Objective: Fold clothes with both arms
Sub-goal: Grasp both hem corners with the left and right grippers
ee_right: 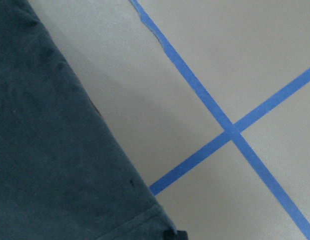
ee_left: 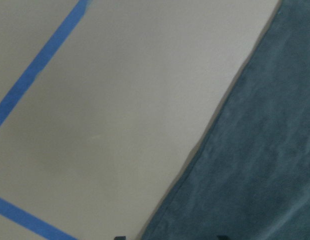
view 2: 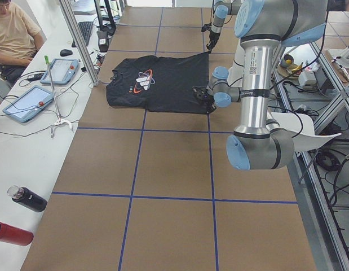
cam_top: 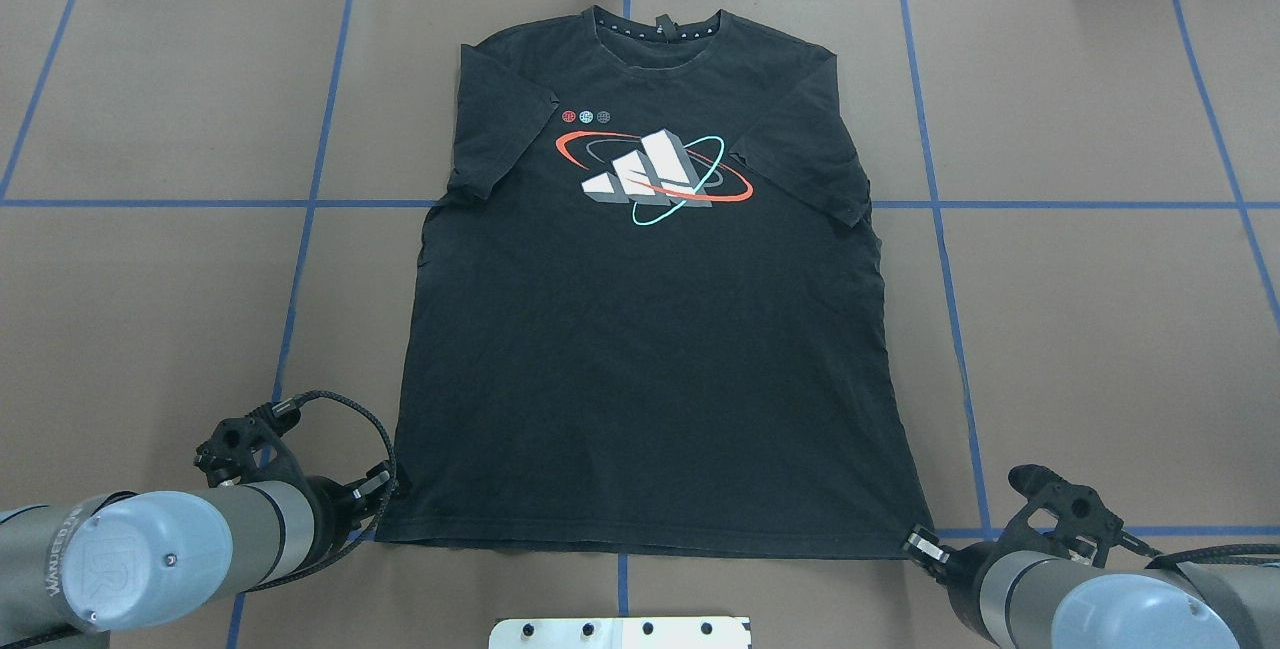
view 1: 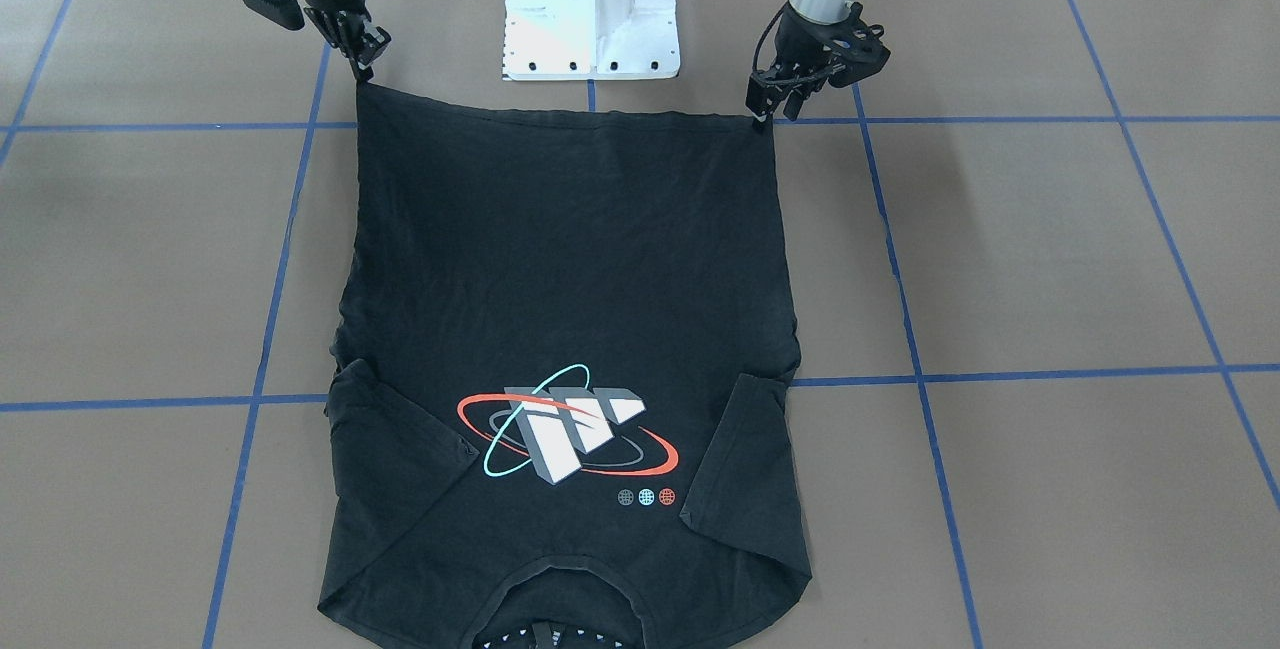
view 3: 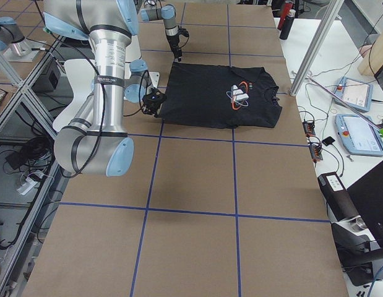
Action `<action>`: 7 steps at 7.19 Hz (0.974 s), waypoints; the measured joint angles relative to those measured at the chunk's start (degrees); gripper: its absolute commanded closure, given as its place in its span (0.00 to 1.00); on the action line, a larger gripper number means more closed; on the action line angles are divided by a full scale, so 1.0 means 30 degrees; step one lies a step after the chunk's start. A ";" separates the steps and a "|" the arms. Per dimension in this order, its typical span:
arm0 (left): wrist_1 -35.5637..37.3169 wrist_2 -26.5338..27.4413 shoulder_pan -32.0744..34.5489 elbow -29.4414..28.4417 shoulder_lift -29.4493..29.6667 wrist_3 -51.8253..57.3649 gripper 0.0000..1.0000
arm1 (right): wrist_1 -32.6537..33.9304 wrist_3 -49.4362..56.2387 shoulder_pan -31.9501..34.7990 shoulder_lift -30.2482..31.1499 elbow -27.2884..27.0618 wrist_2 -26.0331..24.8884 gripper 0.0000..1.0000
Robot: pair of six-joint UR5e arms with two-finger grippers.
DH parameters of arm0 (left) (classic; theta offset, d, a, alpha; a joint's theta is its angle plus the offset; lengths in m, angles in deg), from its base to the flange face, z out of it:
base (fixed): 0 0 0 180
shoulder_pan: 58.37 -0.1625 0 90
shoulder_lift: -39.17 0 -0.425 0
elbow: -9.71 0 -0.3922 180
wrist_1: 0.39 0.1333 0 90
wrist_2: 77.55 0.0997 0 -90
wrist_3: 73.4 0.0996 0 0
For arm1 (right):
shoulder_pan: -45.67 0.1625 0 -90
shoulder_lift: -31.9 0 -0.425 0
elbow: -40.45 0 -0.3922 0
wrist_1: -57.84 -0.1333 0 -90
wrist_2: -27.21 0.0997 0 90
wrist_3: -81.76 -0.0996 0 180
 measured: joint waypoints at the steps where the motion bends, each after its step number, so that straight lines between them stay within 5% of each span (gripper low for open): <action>1: 0.0002 -0.0001 -0.0186 -0.0060 -0.0007 -0.0024 0.39 | 0.0000 -0.0001 0.0030 -0.0013 -0.0001 -0.0002 1.00; 7: -0.0010 -0.0031 -0.0739 -0.0395 0.0048 -0.0054 0.48 | -0.0001 -0.0001 0.0110 -0.0025 -0.0031 -0.0006 1.00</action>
